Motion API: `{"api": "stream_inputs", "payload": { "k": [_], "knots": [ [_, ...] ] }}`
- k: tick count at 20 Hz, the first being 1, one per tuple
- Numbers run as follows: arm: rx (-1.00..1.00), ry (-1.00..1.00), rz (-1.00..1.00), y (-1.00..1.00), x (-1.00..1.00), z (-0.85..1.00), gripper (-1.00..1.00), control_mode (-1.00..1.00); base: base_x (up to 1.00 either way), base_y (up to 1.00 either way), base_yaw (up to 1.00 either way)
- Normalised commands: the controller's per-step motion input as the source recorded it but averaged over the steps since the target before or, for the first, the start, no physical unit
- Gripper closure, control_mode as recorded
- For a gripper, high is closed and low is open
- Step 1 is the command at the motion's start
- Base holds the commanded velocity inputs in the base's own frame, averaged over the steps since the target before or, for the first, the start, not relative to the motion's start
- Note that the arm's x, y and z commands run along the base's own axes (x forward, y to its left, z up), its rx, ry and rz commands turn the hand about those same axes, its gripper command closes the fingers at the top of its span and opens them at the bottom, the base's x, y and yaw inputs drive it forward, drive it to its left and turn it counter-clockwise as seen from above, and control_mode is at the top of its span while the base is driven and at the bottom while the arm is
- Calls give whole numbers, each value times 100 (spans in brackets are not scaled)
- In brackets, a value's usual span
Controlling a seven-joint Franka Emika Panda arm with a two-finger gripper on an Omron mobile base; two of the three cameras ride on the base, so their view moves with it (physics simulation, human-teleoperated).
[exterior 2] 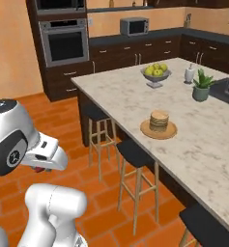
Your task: Take the strawberry from the fridge and place it on top of the pancake, located on the dining counter.
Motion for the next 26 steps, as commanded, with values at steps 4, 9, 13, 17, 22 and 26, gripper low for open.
{"api": "stream_inputs", "payload": {
  "k": [4, 9, 13, 17, 22, 26],
  "knots": [
    [0, 0, 0, 0, 0, 0, 100, 100, 65, -6, -69],
    [0, 0, 0, 0, 0, 0, 100, 100, 83, 3, -67],
    [0, 0, 0, 0, 0, 0, 100, 100, 88, 26, -60],
    [0, 0, 0, 0, 0, 0, 100, 100, 46, 55, -43],
    [0, 0, 0, 0, 0, 0, 100, 100, 13, 89, -27],
    [0, 0, 0, 0, 0, 0, 100, 100, 8, 77, -28]
  ]
}}
